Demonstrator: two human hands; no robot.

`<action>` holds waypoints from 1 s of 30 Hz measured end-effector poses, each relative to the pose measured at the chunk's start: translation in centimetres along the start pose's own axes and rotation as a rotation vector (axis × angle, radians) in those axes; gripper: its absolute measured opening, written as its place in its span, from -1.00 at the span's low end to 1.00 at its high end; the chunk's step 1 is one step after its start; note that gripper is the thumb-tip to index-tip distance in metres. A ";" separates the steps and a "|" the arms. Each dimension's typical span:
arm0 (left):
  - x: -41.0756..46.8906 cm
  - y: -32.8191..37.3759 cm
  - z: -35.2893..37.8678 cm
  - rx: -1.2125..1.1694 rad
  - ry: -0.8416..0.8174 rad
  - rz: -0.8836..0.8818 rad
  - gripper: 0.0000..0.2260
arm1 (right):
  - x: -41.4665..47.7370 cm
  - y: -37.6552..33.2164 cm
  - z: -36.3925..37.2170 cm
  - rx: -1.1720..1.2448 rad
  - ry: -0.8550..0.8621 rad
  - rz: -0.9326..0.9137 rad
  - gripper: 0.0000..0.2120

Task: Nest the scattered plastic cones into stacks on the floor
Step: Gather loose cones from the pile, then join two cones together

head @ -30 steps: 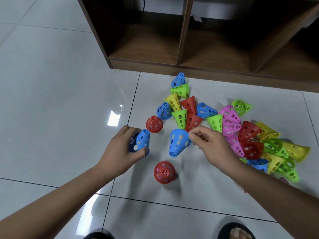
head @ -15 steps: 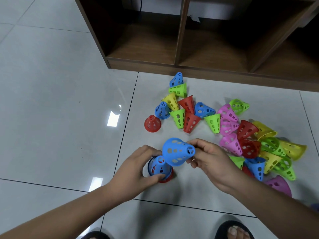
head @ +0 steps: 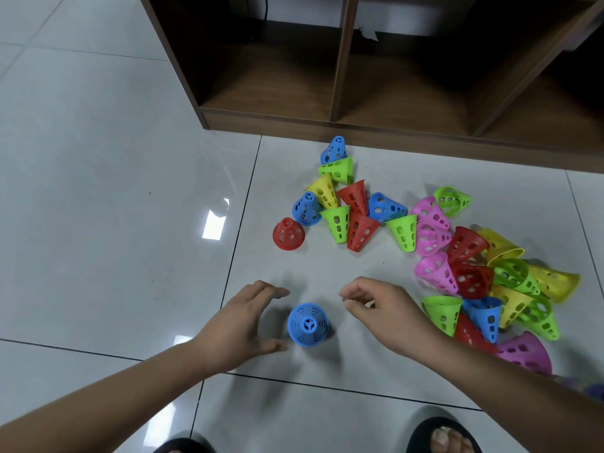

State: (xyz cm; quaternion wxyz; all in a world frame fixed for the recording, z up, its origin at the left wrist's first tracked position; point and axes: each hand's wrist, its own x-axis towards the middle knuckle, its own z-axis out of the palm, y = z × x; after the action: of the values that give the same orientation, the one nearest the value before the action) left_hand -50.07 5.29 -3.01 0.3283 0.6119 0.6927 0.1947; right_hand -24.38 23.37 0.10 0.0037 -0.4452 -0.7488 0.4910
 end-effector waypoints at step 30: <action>9.1 -1.7 -3.6 0.269 0.224 0.054 -0.48 | 7.7 1.9 -5.6 -0.389 0.241 -0.257 -0.86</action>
State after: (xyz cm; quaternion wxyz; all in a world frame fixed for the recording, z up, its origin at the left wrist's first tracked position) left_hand -54.10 14.34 -3.52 0.1590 0.6432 0.7281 0.1759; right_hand -25.31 32.84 -1.71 0.0697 -0.3938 -0.8737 0.2769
